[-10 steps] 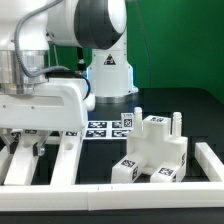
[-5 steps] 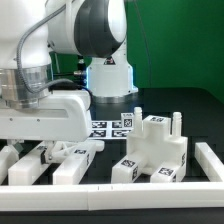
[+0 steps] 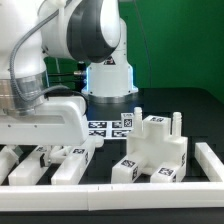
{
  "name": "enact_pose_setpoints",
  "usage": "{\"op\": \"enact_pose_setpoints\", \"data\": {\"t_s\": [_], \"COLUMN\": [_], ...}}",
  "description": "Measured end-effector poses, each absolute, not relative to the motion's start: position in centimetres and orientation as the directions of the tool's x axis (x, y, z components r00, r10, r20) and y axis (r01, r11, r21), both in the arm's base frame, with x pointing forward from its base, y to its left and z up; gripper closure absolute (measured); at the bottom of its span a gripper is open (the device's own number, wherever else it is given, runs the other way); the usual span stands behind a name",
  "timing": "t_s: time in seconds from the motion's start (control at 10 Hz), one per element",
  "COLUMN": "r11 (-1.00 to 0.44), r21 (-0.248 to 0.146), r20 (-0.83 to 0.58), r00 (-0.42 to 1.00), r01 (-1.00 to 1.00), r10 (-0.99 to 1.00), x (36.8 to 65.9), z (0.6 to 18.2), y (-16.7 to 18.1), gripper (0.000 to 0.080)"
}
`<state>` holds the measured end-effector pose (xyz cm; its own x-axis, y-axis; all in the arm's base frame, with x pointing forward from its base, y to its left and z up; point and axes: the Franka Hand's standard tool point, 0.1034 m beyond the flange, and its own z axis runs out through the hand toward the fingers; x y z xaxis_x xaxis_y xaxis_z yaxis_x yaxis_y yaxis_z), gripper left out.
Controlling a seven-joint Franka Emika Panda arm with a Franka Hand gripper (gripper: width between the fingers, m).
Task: Assemble chair
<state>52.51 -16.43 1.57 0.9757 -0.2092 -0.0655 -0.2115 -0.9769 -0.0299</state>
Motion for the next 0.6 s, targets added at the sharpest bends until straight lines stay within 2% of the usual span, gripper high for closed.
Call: {"op": "enact_pose_setpoints", "data": {"t_s": [0.4, 0.5, 0.6], "r11": [-0.973, -0.973, -0.969], "r21": [-0.034, -0.034, -0.037], "r20": [-0.080, -0.080, -0.089], "r00": [0.971, 0.971, 0.966], "r01": [-0.229, -0.229, -0.246], "r10": [-0.226, -0.226, -0.242], "x": [52.56, 52.55, 52.31], "z": [1.56, 1.55, 1.44], "y": [-16.15, -16.14, -16.03], "gripper": [0.0504, 0.0324, 0.0324]}}
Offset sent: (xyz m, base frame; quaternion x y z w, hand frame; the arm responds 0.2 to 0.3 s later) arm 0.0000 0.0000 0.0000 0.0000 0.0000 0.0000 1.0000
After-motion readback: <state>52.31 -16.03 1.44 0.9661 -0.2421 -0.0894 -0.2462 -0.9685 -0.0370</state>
